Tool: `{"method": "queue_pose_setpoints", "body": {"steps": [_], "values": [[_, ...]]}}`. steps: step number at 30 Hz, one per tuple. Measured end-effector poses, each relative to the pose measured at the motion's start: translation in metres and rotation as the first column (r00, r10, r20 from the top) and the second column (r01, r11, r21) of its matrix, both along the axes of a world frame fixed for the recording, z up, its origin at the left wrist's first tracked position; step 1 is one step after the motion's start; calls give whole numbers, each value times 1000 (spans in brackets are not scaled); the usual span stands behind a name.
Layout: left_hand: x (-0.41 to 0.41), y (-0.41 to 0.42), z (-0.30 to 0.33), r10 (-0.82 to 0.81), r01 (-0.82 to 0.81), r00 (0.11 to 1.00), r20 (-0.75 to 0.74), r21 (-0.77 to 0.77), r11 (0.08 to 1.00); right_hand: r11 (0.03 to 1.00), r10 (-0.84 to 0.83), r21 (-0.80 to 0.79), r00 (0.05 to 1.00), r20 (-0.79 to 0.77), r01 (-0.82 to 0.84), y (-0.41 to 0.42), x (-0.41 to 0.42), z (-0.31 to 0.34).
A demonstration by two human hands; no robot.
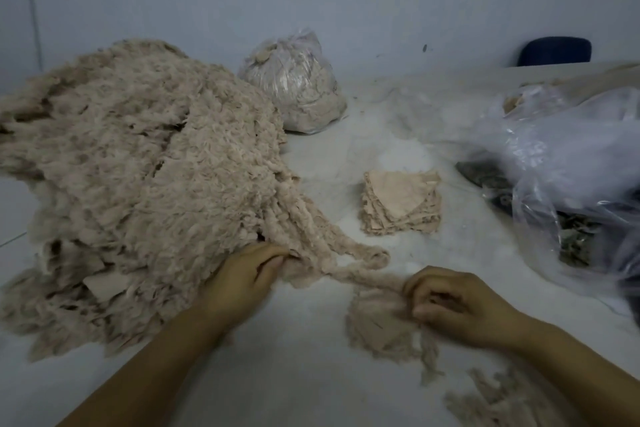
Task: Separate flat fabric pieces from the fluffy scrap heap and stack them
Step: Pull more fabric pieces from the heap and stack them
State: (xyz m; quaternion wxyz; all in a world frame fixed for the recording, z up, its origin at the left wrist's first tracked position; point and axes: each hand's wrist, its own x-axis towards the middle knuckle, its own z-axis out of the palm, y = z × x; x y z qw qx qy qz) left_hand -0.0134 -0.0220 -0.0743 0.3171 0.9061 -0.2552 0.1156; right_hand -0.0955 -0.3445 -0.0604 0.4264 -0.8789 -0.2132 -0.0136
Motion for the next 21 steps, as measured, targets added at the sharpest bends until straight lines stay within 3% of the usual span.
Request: {"method": "queue_pose_setpoints", "body": {"steps": [2, 3, 5, 7, 10, 13, 14, 18, 21], "values": [[-6, -25, 6, -60, 50, 996, -65, -136, 989, 997, -45, 62, 999, -11, 45, 10, 4, -1], [-9, -38, 9, -122, 86, 976, -182, -196, 977, 992, -69, 102, 997, -15, 70, 15, 6, -2], [-14, -62, 15, -266, 135, 836, -479, -290, 947, 975, -71, 206, 995, -64, 83, 24, 10, 1], [-14, -80, 16, -363, 123, 696, -620, -396, 910, 941, -32, 330, 991, -129, 73, 29, 13, 9], [-10, -93, 21, -418, -38, 661, -623, -584, 811, 829, -59, 528, 968, -245, 185, 33, 20, 18], [-8, -97, 26, -429, -225, 641, -636, -691, 687, 598, -10, 674, 845, -535, 434, 40, 26, 21], [-7, -98, 27, -466, -251, 610, -641, -714, 654, 564, 13, 675, 812, -583, 476, 43, 28, 20], [-10, -104, 31, -532, -188, 528, -662, -702, 687, 574, -23, 666, 823, -568, 476, 56, 34, 19], [-9, -112, 30, -456, -203, 662, -595, -728, 655, 643, -182, 601, 857, -482, 475, 65, 40, 22]]}}
